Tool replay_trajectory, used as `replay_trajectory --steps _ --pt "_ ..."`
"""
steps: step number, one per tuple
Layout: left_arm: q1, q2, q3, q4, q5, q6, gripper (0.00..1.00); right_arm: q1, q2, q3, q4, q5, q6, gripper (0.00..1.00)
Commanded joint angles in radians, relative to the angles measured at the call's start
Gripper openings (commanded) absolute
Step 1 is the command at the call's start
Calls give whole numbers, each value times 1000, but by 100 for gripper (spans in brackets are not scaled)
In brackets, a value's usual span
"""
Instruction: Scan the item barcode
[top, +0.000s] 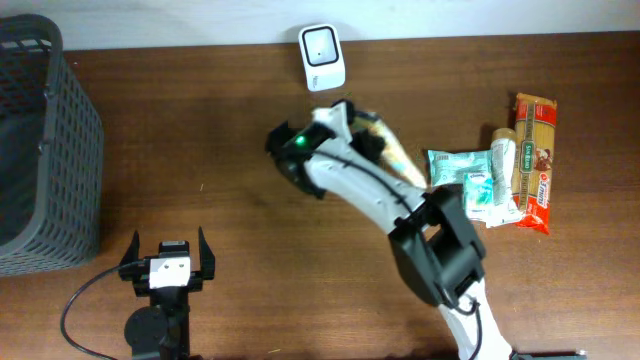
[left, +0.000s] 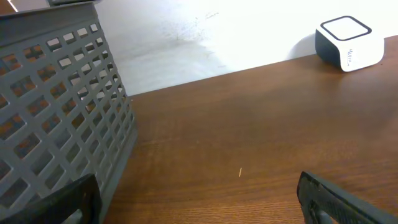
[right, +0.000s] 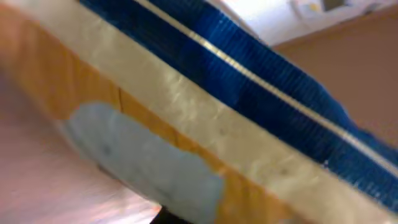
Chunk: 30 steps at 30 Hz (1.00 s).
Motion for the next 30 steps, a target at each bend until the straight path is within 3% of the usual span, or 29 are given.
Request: replay_trajectory --steps 1,3,8,10,11,13,16,19,25,30 --pt "5 -4 -4 0 -4 15 99 126 5 3 16 -257 18 8" --pt "5 -4 -4 0 -4 15 99 212 5 3 45 -453 -64 68" --pt "5 -4 -4 0 -4 15 99 180 -19 126 26 -904 -307 70" --pt "5 -4 -4 0 -4 15 99 88 -56 257 -42 -987 -307 74" --pt "5 -4 -4 0 -4 15 99 14 -66 311 -72 -1038 -318 81" --pt "5 -4 -4 0 -4 15 99 -114 -67 335 -81 -1143 -391 86" --pt "5 -4 -4 0 -4 15 99 -394 -1 301 -57 -1382 -784 88" --pt "5 -4 -4 0 -4 15 99 -501 119 295 -1 -1514 -1043 87" --pt "5 -4 -4 0 -4 15 99 -523 261 269 -51 -1537 -1126 84" --pt "5 -4 -4 0 -4 15 99 -521 263 188 -157 -1552 -1094 80"
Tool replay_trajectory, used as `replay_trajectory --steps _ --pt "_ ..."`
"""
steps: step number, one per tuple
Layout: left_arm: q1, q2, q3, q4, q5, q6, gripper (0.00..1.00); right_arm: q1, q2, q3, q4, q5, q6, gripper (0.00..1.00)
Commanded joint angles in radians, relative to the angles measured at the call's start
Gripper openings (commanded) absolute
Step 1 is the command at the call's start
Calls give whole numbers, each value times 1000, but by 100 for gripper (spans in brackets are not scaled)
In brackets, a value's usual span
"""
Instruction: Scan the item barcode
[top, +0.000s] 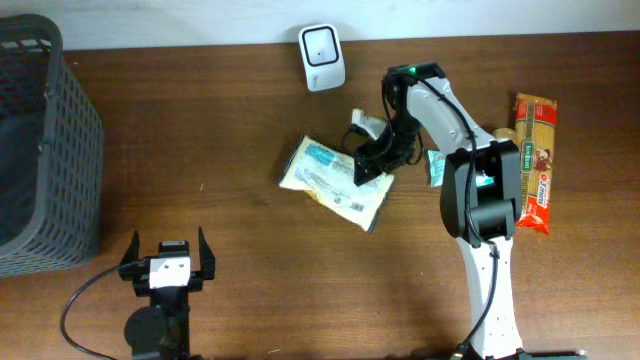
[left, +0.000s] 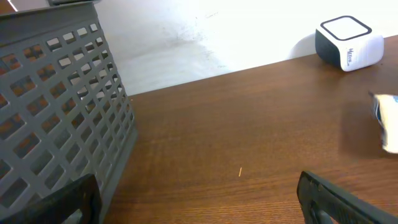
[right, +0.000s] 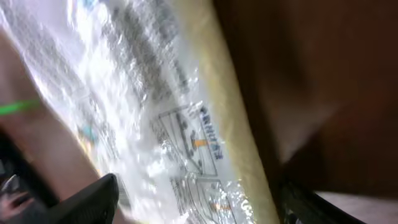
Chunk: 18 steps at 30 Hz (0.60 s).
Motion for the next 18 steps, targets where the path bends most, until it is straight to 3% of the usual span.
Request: replay_trajectory --steps 1,3,6,7,8,11,18 --pt "5 -4 -4 0 -4 15 99 4 23 -80 -21 -36 60 80" --pt "5 -4 -4 0 -4 15 99 19 23 -153 11 -58 94 80" --pt "5 -4 -4 0 -4 15 99 53 23 -316 217 -58 303 75" --pt "5 -4 -4 0 -4 15 99 64 23 -362 294 -51 373 63" --pt "5 -4 -4 0 -4 15 99 71 23 -377 320 -43 399 60" --pt "5 -4 -4 0 -4 15 99 77 23 -383 329 -32 412 5" --pt "5 -4 -4 0 -4 15 99 76 -66 -360 300 -100 394 4"
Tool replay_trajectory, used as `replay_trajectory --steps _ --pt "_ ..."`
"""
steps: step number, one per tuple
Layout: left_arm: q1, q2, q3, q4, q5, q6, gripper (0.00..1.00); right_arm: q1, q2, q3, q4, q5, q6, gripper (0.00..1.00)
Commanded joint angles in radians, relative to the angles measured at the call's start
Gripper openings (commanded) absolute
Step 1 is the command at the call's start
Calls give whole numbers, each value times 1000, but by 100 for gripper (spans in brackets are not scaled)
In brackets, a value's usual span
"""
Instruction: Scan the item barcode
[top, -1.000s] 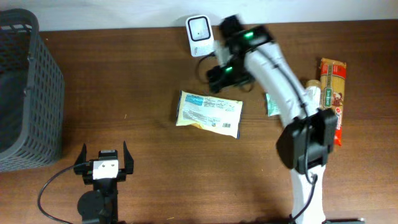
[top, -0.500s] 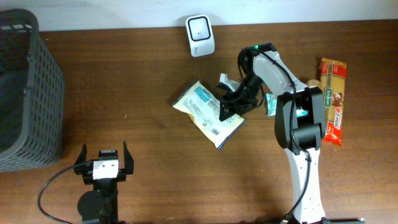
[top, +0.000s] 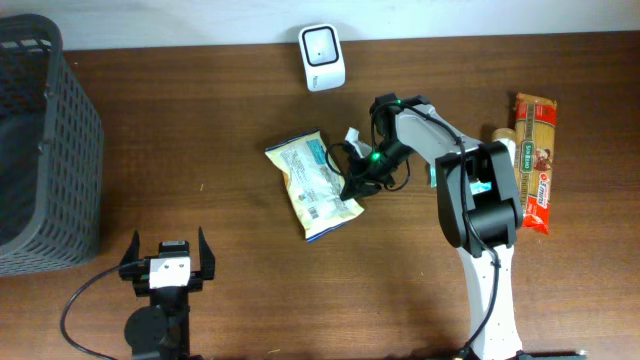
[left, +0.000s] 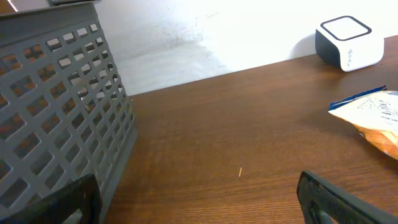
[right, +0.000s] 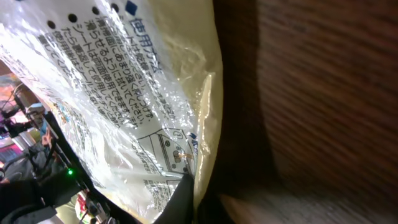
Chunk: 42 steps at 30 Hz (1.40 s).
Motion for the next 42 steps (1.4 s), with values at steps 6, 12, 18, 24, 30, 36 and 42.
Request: replay_trajectory --steps 6,12,18,24,30,36,42 --pt "5 -4 -4 0 -4 15 99 49 -343 -35 -34 534 246 4" --pt "5 -4 -4 0 -4 15 99 202 -419 -38 -82 673 248 4" --pt "5 -4 -4 0 -4 15 99 265 -399 -115 -17 678 296 4" --pt "5 -4 -4 0 -4 15 99 314 -399 -133 80 618 293 4" --pt "5 -4 -4 0 -4 15 99 314 -401 -106 102 547 294 4" --pt "5 -4 -4 0 -4 15 99 316 -401 40 -54 676 312 4" --pt "5 -4 -4 0 -4 15 99 408 -332 -9 30 622 312 47"
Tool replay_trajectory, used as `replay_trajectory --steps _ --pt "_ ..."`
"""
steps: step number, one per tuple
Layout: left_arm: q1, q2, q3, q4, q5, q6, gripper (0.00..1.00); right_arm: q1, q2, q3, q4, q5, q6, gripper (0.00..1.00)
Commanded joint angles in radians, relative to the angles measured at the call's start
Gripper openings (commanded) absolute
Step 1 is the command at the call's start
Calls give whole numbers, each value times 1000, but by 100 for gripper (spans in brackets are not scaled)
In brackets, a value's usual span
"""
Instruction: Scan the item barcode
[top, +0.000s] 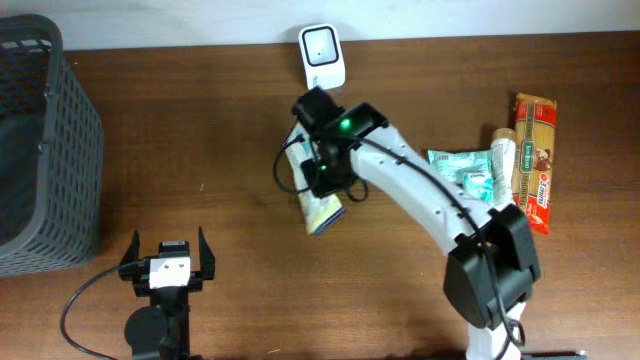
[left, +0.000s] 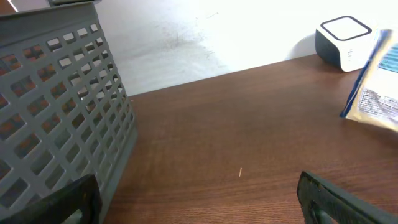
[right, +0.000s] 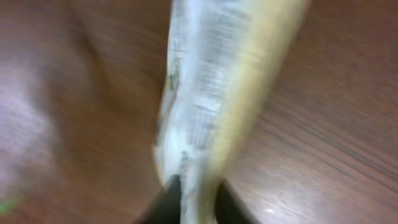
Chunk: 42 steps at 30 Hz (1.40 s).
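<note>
A yellow and white snack bag (top: 322, 206) with a blue edge hangs edge-on over the table's middle, a little in front of the white barcode scanner (top: 322, 45). My right gripper (top: 321, 178) is shut on the bag's end; the right wrist view shows the blurred bag (right: 217, 81) rising from between the dark fingers (right: 166, 200). In the left wrist view the bag (left: 375, 87) shows at the right edge, just below the scanner (left: 346, 41). My left gripper (top: 168, 250) stands open and empty near the front edge.
A grey mesh basket (top: 40, 150) stands at the far left. At the right lie a green packet (top: 455, 165), a green tube (top: 503, 160) and an orange pasta pack (top: 533, 160). The table (top: 180, 130) is dark wood.
The right arm now reaches in from above the bag instead of from its right side. The bag, then lying with its printed face up, is now turned edge-on and sits higher in the left wrist view.
First my right gripper held the bag close in front of the scanner. Then the bag was lower at the table's middle, gripped at its right edge. Later its white printed face was turned up. Now it hangs edge-on under the wrist. The left arm has stayed still.
</note>
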Motion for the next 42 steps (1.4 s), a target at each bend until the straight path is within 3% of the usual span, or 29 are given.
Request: replay_trajectory --steps 1,2,5,8,10,11,14,20,21,23,24,25,29,32,34,38,42 --pt "5 -4 -4 0 -4 15 99 55 72 -16 34 -53 5 58" --pt "5 -4 -4 0 -4 15 99 81 123 -16 75 -85 5 63" --pt "5 -4 -4 0 -4 15 99 100 195 -16 124 -100 10 60" --pt "5 -4 -4 0 -4 15 99 44 188 4 113 -58 135 61" --pt "5 -4 -4 0 -4 15 99 -35 186 8 74 -49 369 72" --pt "5 -4 -4 0 -4 15 99 -70 187 4 82 -55 418 79" --pt "5 -4 -4 0 -4 15 99 -90 209 -7 132 -59 435 89" --pt "5 -4 -4 0 -4 15 99 -25 321 -11 190 -119 492 88" --pt "5 -4 -4 0 -4 15 99 -13 358 -11 197 -122 518 80" --pt "5 -4 -4 0 -4 15 99 -5 411 -11 205 -177 532 54" --pt "5 -4 -4 0 -4 15 99 -5 426 -11 208 -227 531 20" --pt "5 -4 -4 0 -4 15 99 -5 427 -11 209 -228 528 4" --pt "5 -4 -4 0 -4 15 99 -29 380 -2 204 -275 422 4" --pt "5 -4 -4 0 -4 15 99 -110 171 11 179 -484 187 4" --pt "5 -4 -4 0 -4 15 99 -185 2 11 165 -568 126 4" --pt "5 -4 -4 0 -4 15 99 -348 -315 11 217 -549 140 4" --pt "5 -4 -4 0 -4 15 99 -323 -409 11 229 -363 217 4"
